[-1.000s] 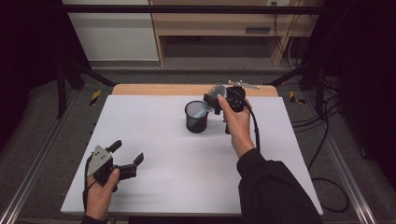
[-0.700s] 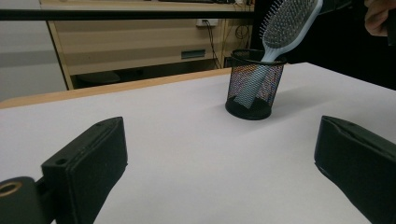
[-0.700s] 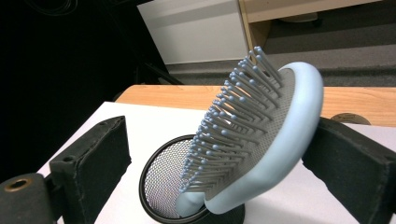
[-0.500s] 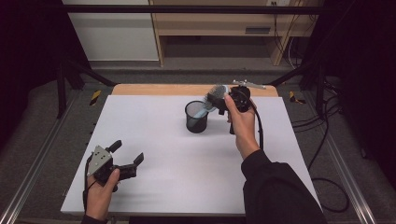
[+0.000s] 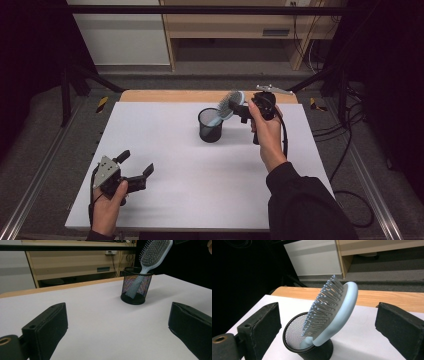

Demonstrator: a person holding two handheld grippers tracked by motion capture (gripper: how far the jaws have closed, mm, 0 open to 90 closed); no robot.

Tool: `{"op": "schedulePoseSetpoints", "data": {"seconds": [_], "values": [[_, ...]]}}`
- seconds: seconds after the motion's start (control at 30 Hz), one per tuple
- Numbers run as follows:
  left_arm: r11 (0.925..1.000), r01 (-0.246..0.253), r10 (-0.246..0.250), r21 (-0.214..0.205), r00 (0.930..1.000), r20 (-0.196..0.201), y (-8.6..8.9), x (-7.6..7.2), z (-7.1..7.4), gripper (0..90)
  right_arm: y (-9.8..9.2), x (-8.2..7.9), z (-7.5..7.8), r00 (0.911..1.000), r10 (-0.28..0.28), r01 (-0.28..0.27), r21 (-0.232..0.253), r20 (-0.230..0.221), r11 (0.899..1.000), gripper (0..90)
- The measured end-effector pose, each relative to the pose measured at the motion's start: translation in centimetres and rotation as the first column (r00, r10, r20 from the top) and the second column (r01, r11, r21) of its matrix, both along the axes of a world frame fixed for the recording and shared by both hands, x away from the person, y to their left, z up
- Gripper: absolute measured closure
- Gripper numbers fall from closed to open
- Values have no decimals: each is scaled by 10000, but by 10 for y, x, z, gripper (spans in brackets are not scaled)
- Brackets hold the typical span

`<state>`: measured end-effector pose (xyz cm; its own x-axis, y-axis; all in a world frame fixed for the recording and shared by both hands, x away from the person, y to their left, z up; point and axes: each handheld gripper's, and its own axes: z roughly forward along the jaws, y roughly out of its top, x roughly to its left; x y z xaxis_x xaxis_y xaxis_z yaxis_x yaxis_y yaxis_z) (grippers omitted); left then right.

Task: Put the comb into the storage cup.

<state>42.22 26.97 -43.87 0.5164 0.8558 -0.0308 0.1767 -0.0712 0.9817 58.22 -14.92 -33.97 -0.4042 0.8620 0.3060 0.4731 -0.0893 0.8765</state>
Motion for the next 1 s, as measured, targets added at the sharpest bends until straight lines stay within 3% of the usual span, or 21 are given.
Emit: {"op": "schedulePoseSetpoints", "data": {"seconds": [0.13, 0.23, 0.37, 0.7, 1.0], "values": [[10000, 12, -12, 40, 10000, -20, 0, 0, 0, 26, -2, -3, 3, 9997, -64, 67, -140, 215, 9999, 63], [10000, -9, 9, 68, 10000, -26, -1, 1, -1, 26, -3, -8, 3, 9971, -310, 360, -713, 698, 9968, 60], [10000, -36, 36, 37, 10000, -32, -1, 2, -1, 26, -5, -14, 0, 9917, -554, 663, -927, 1156, 9935, 55], [9999, -86, 87, 84, 10000, -35, 1, 2, -1, 26, -14, -17, 2, 9813, -907, 1040, -714, 1700, 9920, 60], [9999, 13, -13, 108, 10000, 6, -1, -1, -1, 26, -14, -24, 6, 9743, -777, 994, -939, 2115, 9906, 49]]}}
